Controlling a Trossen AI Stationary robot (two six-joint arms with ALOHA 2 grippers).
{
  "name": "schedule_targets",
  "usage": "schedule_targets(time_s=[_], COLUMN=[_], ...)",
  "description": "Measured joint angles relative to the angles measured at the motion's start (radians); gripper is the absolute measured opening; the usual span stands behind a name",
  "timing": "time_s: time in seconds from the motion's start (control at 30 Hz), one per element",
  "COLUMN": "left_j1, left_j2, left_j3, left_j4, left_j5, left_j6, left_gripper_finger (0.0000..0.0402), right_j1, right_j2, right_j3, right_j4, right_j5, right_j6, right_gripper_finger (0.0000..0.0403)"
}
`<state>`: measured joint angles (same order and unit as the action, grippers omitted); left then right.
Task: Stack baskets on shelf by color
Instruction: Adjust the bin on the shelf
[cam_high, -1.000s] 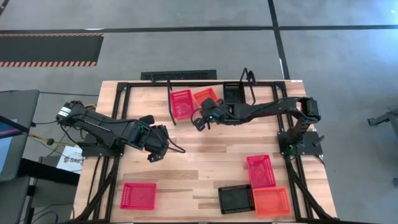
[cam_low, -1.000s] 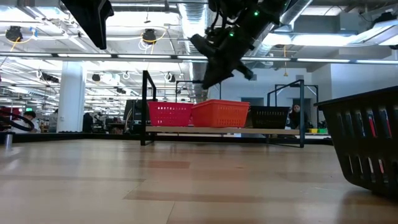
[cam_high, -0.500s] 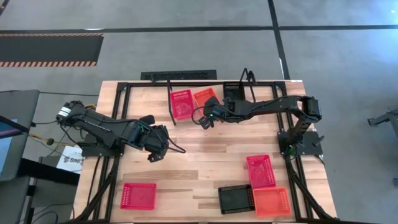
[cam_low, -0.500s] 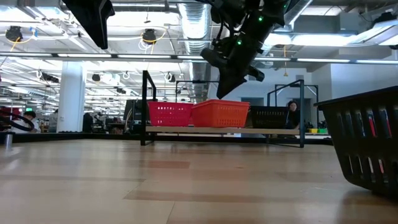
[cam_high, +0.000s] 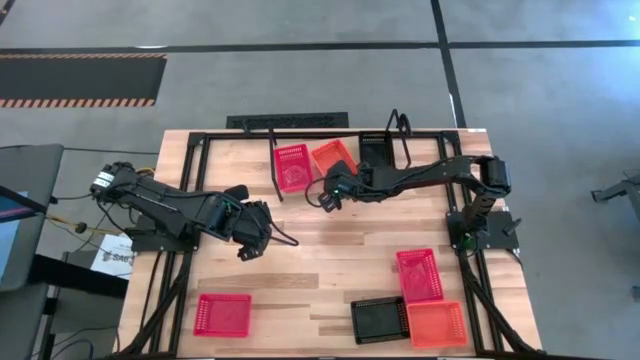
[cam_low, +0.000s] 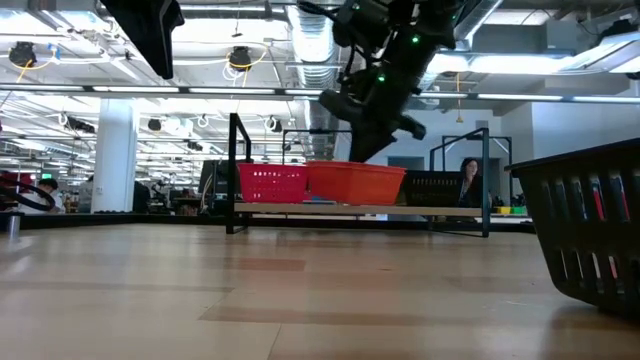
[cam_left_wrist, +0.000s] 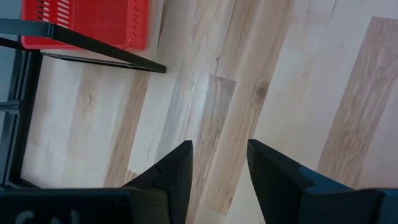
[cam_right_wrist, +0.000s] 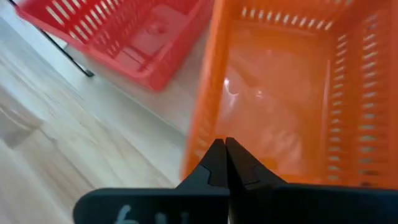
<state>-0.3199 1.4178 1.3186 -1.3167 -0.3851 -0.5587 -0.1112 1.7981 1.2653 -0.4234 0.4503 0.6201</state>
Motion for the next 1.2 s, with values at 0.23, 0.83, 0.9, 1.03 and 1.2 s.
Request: schedule_targets(time_s=[0.23,0.83,0.9,1.03,1.2], left_j1=[0.000,0.000,0.000,0.000,0.000], left_j2=[0.000,0.000,0.000,0.000,0.000], left_j3=[0.000,0.000,0.000,0.000,0.000], left_j4=[-0.001,-0.001,-0.001,-0.001,-0.001], left_j5=[0.002,0.002,0.002,0.003,0.003], left_j6=[-0.001,0.002,0.002,0.002,0.002], left_gripper_finger=[0.0141,0.0141,0.0141,0.0141,0.0141], right_j1=[-0.001,-0.010,-0.002,0.027,0.073], right_j2=[0.006,-0.007,-0.008,-0.008,-0.007], right_j3=[0.000,0.007,0.027,0.078,0.078], right_j4=[0.032,0.234,0.235,0.156,-0.029], right_j5=[-0.003,-0.095,-0.210,-0.468,-0.517], right_j6=[0.001,-0.007,-0.047,-0.104,-0.139], right_gripper_finger=[0.0001,0.0003,0.0002,0.0001,0.0001])
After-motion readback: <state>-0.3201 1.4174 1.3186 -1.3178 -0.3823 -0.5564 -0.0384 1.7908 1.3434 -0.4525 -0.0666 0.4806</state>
